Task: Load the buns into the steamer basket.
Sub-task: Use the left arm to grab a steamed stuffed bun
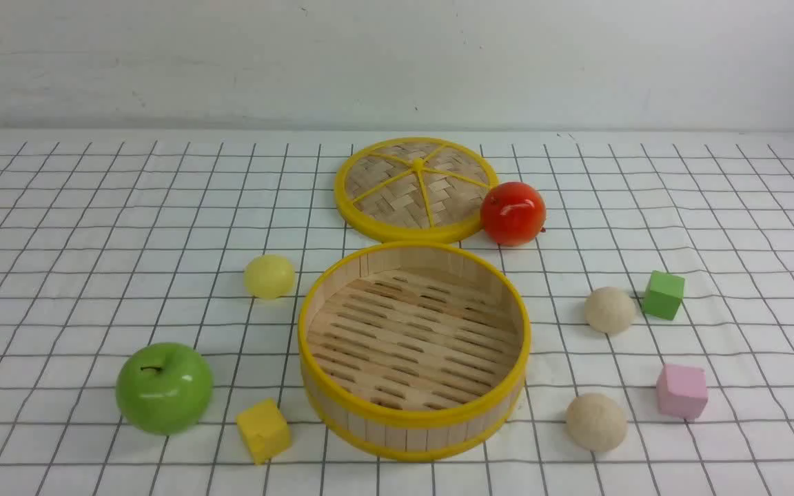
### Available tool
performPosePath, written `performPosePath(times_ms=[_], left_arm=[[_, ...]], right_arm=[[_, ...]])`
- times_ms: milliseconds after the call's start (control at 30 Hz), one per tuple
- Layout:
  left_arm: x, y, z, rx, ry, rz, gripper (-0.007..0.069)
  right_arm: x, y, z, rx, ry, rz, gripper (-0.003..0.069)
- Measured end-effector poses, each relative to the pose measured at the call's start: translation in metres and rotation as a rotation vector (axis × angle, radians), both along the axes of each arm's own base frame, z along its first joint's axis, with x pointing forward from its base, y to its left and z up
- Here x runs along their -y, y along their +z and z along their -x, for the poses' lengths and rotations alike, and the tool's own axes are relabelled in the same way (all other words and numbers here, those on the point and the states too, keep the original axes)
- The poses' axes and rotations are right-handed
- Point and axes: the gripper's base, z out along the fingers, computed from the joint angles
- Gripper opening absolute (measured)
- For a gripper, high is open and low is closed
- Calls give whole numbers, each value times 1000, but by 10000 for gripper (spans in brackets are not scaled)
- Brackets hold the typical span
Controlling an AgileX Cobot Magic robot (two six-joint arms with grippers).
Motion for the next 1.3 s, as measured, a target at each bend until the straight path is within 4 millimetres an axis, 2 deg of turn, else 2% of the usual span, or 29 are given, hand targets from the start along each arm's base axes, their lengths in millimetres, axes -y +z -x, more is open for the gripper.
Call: performPosePath(times_ms=[1133,1300], left_arm=[[-1,0,0,3,1,-22,238],[0,8,-2,88,-4,-28,238]], right_arm=[[0,0,0,0,0,0,239],[0,0,0,0,0,0,239]])
